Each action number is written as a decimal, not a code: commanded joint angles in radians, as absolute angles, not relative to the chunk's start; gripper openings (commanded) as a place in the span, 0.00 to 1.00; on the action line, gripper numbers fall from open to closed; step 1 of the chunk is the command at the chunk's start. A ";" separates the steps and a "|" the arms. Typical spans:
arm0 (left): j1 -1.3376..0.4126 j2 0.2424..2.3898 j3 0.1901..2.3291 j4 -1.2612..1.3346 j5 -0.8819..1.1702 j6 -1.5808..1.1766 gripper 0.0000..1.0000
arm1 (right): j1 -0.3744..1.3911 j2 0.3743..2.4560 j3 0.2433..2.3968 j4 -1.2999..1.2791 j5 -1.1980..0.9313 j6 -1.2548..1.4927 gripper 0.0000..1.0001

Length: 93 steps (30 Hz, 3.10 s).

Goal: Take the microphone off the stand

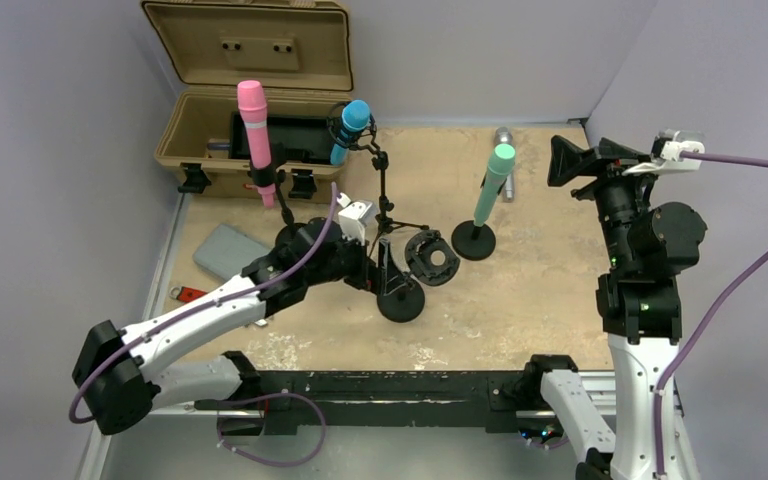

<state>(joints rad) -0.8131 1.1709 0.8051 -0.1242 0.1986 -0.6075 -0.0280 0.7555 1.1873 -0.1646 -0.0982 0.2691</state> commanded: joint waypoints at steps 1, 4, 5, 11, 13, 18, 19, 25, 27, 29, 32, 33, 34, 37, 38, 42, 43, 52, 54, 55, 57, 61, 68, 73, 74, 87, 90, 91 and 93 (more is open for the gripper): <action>-0.870 1.068 0.796 -0.218 0.057 -0.460 0.99 | -0.029 0.740 1.176 -0.117 -0.117 0.257 0.83; -0.883 1.055 0.792 -0.207 0.044 -0.432 1.00 | -0.028 0.735 1.170 -0.111 -0.120 0.256 0.83; -0.885 1.060 0.796 -0.202 0.054 -0.428 1.00 | -0.029 0.734 1.168 -0.109 -0.118 0.256 0.83; -0.980 1.122 0.805 -0.113 0.035 -0.356 0.90 | -0.028 0.721 1.152 -0.101 -0.118 0.255 0.85; -1.057 1.108 0.749 -0.005 -0.094 -0.305 0.89 | -0.028 0.717 1.148 -0.098 -0.118 0.255 0.86; -1.121 1.189 0.661 0.237 -0.297 -0.254 0.94 | -0.029 0.707 1.146 -0.097 -0.124 0.255 0.86; -1.121 1.215 0.655 0.269 -0.324 -0.260 0.93 | -0.028 0.706 1.147 -0.097 -0.126 0.255 0.86; -1.121 1.345 0.572 0.606 -0.331 -0.193 0.90 | -0.028 0.697 1.142 -0.094 -0.135 0.255 0.86; -1.121 1.399 0.582 0.680 -0.327 -0.169 0.85 | -0.028 0.693 1.137 -0.091 -0.133 0.255 0.86; -1.121 1.458 0.596 0.733 -0.336 -0.149 0.80 | -0.028 0.693 1.138 -0.091 -0.132 0.254 0.86; -1.121 1.542 0.586 0.863 -0.370 -0.130 0.67 | -0.027 0.688 1.137 -0.094 -0.131 0.254 0.86; -1.121 1.562 0.584 0.889 -0.401 -0.126 0.61 | -0.028 0.686 1.136 -0.094 -0.130 0.254 0.86; -1.121 1.575 0.584 0.900 -0.442 -0.128 0.56 | -0.028 0.685 1.134 -0.094 -0.129 0.252 0.86; -1.121 1.573 0.575 0.906 -0.558 -0.130 0.47 | -0.028 0.677 1.129 -0.094 -0.126 0.251 0.87; -1.121 1.563 0.567 0.903 -0.576 -0.129 0.43 | -0.028 0.675 1.128 -0.093 -0.126 0.250 0.87; -1.121 1.500 0.533 0.834 -0.616 -0.133 0.28 | -0.028 0.675 1.119 -0.082 -0.129 0.252 0.88; -1.121 1.481 0.527 0.800 -0.640 -0.135 0.24 | -0.028 0.678 1.117 -0.081 -0.131 0.252 0.88; -1.121 1.201 0.367 0.458 -0.817 -0.306 0.00 | -0.028 0.682 1.094 -0.057 -0.144 0.260 0.88; -1.121 1.128 0.359 0.331 -0.922 -0.384 0.00 | -0.028 0.682 1.088 -0.053 -0.145 0.262 0.88; -1.121 1.102 0.364 0.245 -0.999 -0.458 0.00 | -0.028 0.682 1.086 -0.051 -0.146 0.264 0.88; -1.118 1.065 0.396 -0.030 -1.155 -0.665 0.00 | -0.028 0.684 1.082 -0.045 -0.150 0.267 0.88; -1.064 1.091 0.534 -0.670 -1.297 -1.263 0.00 | -0.028 0.690 1.081 -0.044 -0.156 0.273 0.88; -1.046 1.218 0.643 -1.083 -1.307 -1.759 0.00 | -0.028 0.688 1.086 -0.056 -0.161 0.277 0.87; -1.067 1.198 0.653 -1.078 -1.299 -1.742 0.49 | -0.028 0.691 1.091 -0.058 -0.160 0.276 0.87; -1.074 1.181 0.651 -1.035 -1.293 -1.692 0.60 | -0.028 0.693 1.089 -0.056 -0.160 0.278 0.87; -1.074 0.946 0.619 -0.725 -1.095 -1.206 1.00 | -0.028 0.712 1.087 -0.057 -0.175 0.282 0.87; -1.074 0.890 0.678 -0.833 -1.048 -1.202 1.00 | -0.028 0.716 1.091 -0.061 -0.175 0.281 0.87; -1.074 0.857 0.686 -0.839 -1.029 -1.174 1.00 | -0.028 0.719 1.091 -0.060 -0.175 0.281 0.87; -1.074 0.772 0.676 -0.805 -0.983 -1.100 1.00 | -0.028 0.722 1.088 -0.059 -0.177 0.280 0.87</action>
